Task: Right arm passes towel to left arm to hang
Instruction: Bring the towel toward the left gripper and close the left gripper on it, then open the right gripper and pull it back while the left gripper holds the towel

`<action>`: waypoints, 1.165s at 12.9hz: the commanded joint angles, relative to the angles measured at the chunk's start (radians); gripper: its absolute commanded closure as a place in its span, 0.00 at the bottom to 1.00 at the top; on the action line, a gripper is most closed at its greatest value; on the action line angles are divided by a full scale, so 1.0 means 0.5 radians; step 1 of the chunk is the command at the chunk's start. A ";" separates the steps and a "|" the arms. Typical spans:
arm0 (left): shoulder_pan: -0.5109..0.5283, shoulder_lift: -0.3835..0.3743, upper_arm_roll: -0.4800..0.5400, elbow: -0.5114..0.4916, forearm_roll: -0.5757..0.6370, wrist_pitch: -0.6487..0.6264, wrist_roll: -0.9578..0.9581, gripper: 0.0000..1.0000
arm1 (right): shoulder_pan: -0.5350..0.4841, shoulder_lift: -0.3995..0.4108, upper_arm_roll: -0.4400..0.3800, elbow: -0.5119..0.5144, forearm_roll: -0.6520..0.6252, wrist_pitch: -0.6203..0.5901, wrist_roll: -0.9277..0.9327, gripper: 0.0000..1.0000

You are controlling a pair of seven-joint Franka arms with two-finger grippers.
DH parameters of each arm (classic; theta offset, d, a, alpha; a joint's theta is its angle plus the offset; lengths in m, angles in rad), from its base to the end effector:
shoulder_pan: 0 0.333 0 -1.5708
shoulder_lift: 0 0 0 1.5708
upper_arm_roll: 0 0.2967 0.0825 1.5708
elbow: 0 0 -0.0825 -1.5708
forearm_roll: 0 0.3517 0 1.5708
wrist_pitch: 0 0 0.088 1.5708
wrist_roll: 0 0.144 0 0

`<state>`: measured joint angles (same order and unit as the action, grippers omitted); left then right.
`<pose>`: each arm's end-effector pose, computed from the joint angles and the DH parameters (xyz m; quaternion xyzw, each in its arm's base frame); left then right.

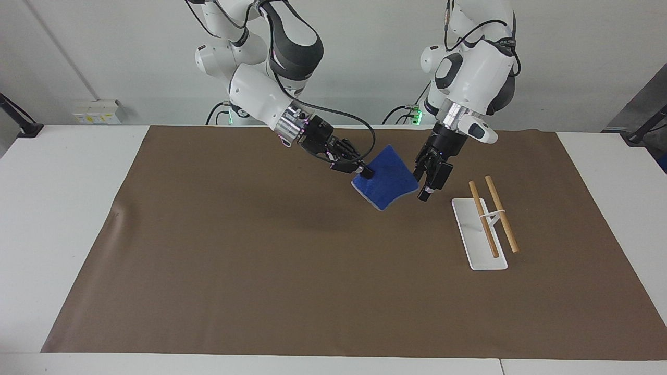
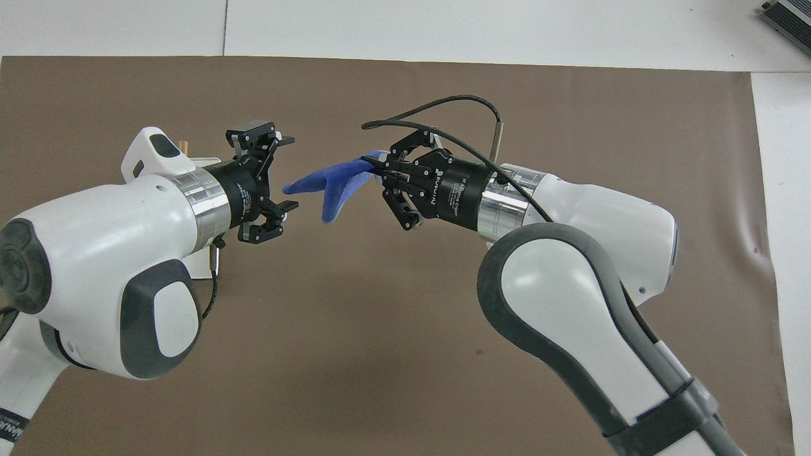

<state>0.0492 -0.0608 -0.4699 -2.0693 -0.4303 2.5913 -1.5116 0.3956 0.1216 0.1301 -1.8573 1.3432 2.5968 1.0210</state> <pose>0.5202 -0.2370 0.4842 0.7303 0.6061 0.0390 0.3129 0.5452 0.3121 0.4874 -0.6184 0.5802 0.1633 0.5043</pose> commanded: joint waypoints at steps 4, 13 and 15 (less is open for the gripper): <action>0.086 0.002 -0.048 -0.009 -0.017 0.030 0.035 1.00 | -0.006 -0.053 0.013 -0.071 0.053 0.037 0.007 1.00; 0.175 0.158 -0.045 0.242 -0.017 0.039 0.194 1.00 | -0.006 -0.056 0.007 -0.087 0.044 0.043 -0.054 0.66; 0.190 0.189 -0.033 0.297 -0.014 0.042 0.198 1.00 | -0.030 -0.062 -0.005 -0.141 -0.050 0.046 -0.222 0.00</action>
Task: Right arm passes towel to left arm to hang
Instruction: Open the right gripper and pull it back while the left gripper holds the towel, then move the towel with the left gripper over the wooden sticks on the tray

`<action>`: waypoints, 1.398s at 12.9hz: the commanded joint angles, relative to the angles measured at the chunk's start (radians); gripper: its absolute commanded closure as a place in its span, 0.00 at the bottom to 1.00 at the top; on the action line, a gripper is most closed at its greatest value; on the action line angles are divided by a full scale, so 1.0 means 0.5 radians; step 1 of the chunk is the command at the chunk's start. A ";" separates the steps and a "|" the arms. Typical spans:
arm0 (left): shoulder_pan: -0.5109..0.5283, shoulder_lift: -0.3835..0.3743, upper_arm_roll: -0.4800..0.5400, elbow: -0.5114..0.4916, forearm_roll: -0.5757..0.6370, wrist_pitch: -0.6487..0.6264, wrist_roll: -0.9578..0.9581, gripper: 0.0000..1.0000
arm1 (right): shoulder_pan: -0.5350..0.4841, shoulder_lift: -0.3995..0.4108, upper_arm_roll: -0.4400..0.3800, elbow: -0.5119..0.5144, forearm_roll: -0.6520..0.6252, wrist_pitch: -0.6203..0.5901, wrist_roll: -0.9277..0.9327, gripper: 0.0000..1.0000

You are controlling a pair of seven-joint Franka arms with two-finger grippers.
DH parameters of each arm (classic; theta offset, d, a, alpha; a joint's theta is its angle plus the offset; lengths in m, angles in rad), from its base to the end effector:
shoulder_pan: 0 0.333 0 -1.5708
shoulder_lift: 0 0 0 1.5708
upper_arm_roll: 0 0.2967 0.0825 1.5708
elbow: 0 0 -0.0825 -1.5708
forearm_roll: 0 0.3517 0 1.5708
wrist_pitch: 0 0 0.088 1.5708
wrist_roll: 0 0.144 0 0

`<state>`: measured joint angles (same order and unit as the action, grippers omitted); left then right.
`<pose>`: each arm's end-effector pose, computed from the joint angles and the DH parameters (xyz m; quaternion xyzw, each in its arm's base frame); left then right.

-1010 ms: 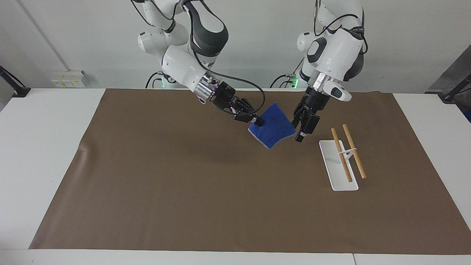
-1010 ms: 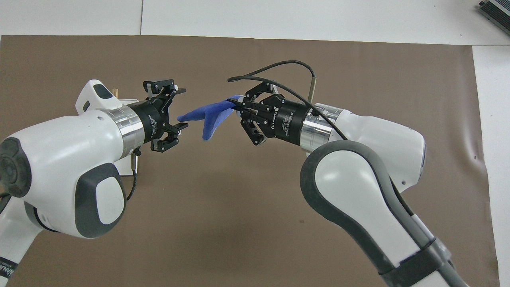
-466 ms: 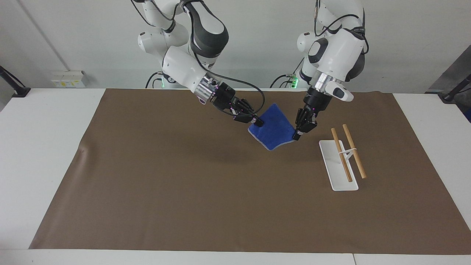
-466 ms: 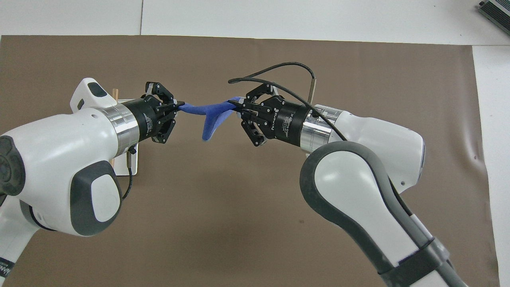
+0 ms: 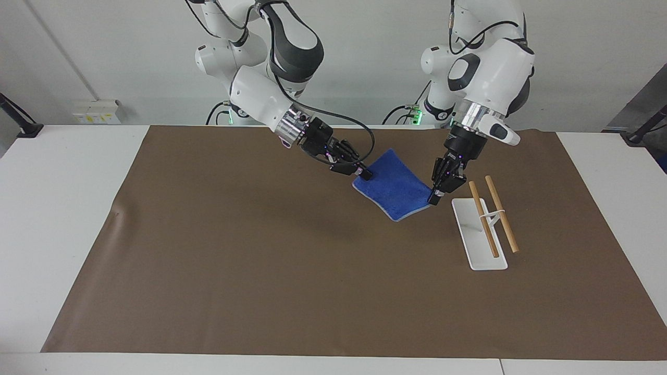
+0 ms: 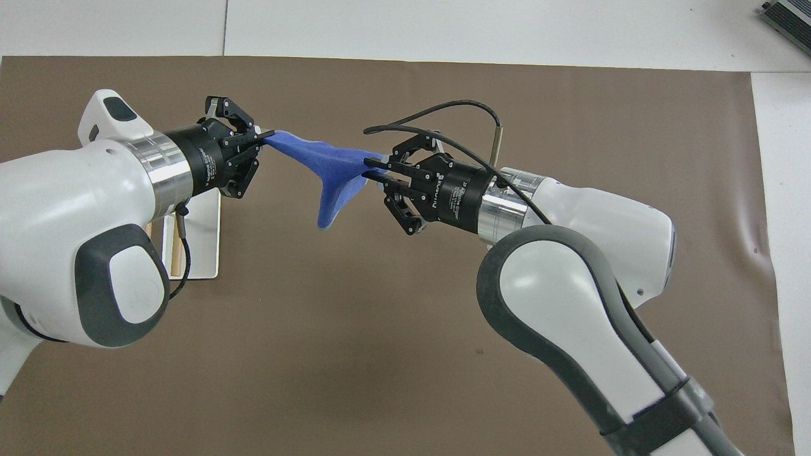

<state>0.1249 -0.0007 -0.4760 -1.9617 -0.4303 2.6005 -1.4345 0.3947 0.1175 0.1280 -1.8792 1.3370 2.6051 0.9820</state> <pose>0.5593 -0.2044 0.5091 0.7230 0.5974 0.0666 0.3406 0.5437 0.3078 0.4791 -0.6309 0.5739 0.1497 0.5002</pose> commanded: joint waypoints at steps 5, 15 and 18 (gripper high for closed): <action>0.078 0.103 0.001 0.105 -0.005 0.012 0.052 1.00 | -0.282 -0.069 -0.007 -0.236 -1.018 0.012 -0.622 0.00; 0.115 0.023 0.577 -0.135 -0.005 -0.062 0.396 1.00 | -0.755 -0.140 -0.013 0.067 -2.680 -0.877 -1.228 0.00; 0.121 0.020 0.740 -0.090 0.087 -0.313 0.626 1.00 | -0.823 -0.241 -0.014 0.236 -2.695 -1.282 -1.347 0.00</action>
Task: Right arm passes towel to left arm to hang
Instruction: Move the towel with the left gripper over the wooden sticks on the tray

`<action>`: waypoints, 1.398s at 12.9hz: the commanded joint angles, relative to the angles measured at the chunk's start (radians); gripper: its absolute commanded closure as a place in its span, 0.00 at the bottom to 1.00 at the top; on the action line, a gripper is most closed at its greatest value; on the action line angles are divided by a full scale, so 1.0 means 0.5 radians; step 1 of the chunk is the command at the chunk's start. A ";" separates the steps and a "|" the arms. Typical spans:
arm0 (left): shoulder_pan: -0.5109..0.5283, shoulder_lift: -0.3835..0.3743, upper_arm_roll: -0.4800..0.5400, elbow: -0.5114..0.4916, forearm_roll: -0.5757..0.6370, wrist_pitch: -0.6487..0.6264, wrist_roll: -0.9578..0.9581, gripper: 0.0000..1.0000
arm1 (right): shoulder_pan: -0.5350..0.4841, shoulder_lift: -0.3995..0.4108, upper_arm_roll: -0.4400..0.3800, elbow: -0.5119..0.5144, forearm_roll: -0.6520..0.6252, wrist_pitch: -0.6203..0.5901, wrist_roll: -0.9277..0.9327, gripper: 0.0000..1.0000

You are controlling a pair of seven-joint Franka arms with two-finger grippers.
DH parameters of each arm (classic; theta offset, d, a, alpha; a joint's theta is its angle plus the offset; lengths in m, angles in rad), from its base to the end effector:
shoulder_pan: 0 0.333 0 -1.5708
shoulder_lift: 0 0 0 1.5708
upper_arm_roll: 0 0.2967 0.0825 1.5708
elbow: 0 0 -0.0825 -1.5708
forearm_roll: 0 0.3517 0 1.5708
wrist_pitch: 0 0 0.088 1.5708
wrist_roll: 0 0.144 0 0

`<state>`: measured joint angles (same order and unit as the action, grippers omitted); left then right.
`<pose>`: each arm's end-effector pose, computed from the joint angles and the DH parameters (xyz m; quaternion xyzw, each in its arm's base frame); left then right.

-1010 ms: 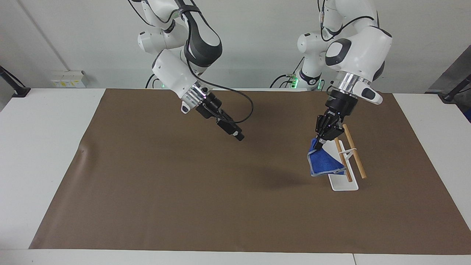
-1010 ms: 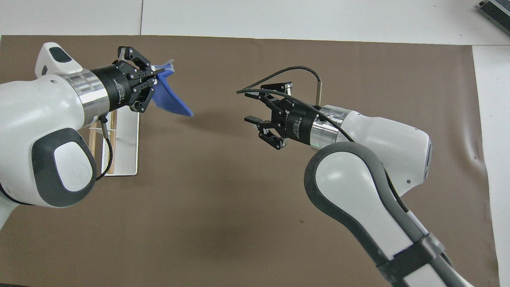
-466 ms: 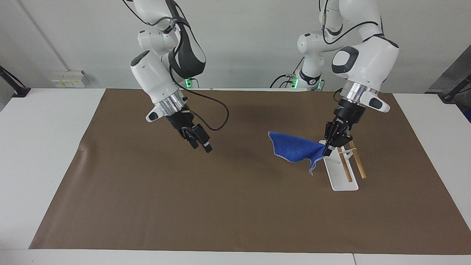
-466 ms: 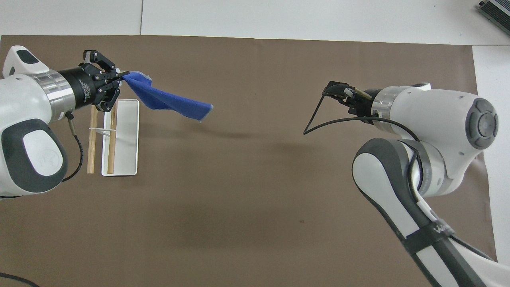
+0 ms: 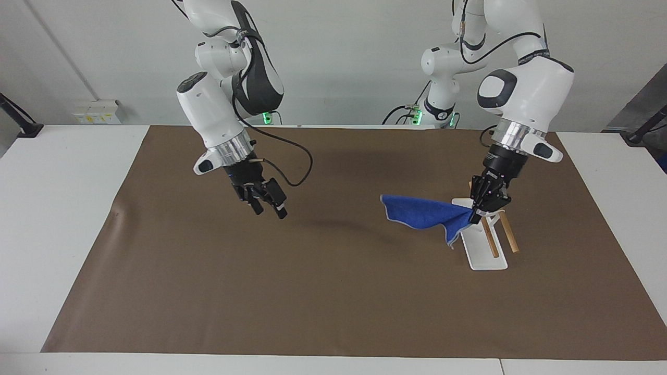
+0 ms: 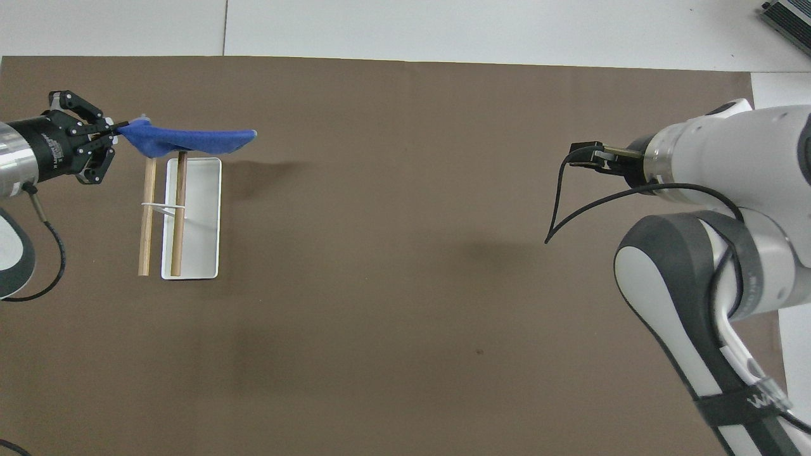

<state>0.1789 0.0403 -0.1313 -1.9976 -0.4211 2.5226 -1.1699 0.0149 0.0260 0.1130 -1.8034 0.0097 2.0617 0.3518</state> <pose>0.5905 0.0240 0.4562 0.7002 0.6548 0.1128 0.2612 0.5654 0.0730 0.4975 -0.9868 0.1129 -0.1112 0.0333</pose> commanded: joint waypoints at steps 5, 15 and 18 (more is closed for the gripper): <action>0.010 -0.062 0.069 0.295 0.621 -0.832 0.085 1.00 | -0.156 -0.242 -0.020 0.088 -0.041 -0.484 -0.283 0.00; 0.050 -0.145 0.103 -0.159 0.649 -0.416 0.134 1.00 | 0.062 -0.151 -0.461 0.320 0.027 -0.862 -0.464 0.00; 0.050 -0.145 0.121 -0.293 0.649 -0.306 0.198 1.00 | 0.084 -0.184 -0.474 0.266 0.005 -0.856 -0.538 0.00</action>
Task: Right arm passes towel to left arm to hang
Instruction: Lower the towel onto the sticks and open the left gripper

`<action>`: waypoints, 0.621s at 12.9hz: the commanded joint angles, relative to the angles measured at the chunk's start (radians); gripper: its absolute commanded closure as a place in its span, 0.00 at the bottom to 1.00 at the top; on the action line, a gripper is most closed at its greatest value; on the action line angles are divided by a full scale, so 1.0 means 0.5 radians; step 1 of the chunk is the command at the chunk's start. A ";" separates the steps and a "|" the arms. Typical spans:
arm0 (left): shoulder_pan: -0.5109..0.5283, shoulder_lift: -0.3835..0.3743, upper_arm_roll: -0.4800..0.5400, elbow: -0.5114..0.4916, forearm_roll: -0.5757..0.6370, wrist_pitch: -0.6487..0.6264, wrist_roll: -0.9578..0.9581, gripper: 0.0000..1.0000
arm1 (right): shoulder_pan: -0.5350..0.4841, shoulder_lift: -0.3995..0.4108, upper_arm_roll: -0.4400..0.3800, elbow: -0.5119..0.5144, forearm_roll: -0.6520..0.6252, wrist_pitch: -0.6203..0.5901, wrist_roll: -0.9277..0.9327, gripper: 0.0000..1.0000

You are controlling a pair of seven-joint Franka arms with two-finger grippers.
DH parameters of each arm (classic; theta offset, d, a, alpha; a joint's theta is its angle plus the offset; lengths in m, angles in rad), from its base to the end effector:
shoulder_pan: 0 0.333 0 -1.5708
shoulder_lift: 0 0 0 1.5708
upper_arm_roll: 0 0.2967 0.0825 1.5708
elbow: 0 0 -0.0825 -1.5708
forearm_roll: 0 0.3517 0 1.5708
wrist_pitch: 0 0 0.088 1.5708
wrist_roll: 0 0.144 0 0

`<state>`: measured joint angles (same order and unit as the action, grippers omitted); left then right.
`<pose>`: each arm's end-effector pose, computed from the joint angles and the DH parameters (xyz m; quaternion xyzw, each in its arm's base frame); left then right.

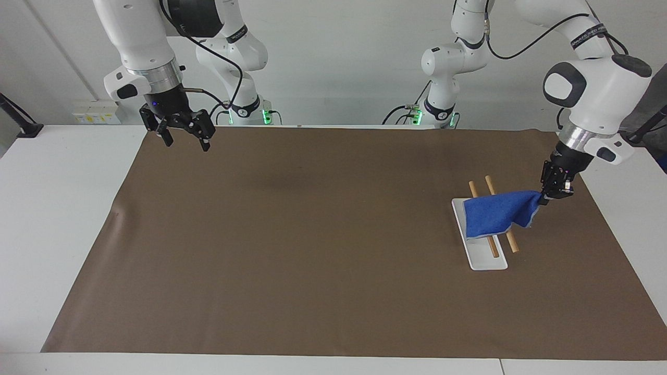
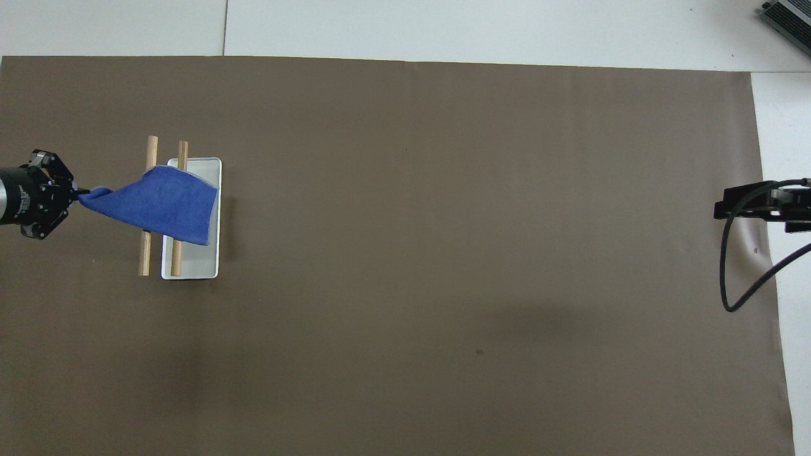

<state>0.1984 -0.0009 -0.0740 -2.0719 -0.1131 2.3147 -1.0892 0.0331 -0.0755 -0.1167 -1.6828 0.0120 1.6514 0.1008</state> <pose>0.5471 0.0631 0.4152 0.7953 0.5922 0.0862 0.0970 0.5069 -0.0427 0.5645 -0.9954 0.0923 -0.0217 0.0106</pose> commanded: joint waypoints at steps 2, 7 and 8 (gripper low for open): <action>0.011 -0.063 0.010 -0.191 0.033 0.150 0.037 1.00 | 0.072 0.010 -0.024 0.006 -0.003 -0.035 -0.024 0.00; 0.011 -0.029 0.049 -0.103 0.033 0.120 0.132 0.00 | 0.063 0.016 -0.024 0.088 -0.012 -0.127 -0.036 0.00; 0.011 0.011 0.062 -0.008 0.033 0.059 0.135 0.00 | 0.063 0.025 -0.027 0.119 -0.012 -0.191 -0.033 0.00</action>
<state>0.2013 -0.0023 -0.0600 -2.1216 -0.1128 2.3685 -1.0470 0.0635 -0.0709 -0.1237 -1.6679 0.0116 1.6139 0.0998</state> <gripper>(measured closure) 0.568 0.000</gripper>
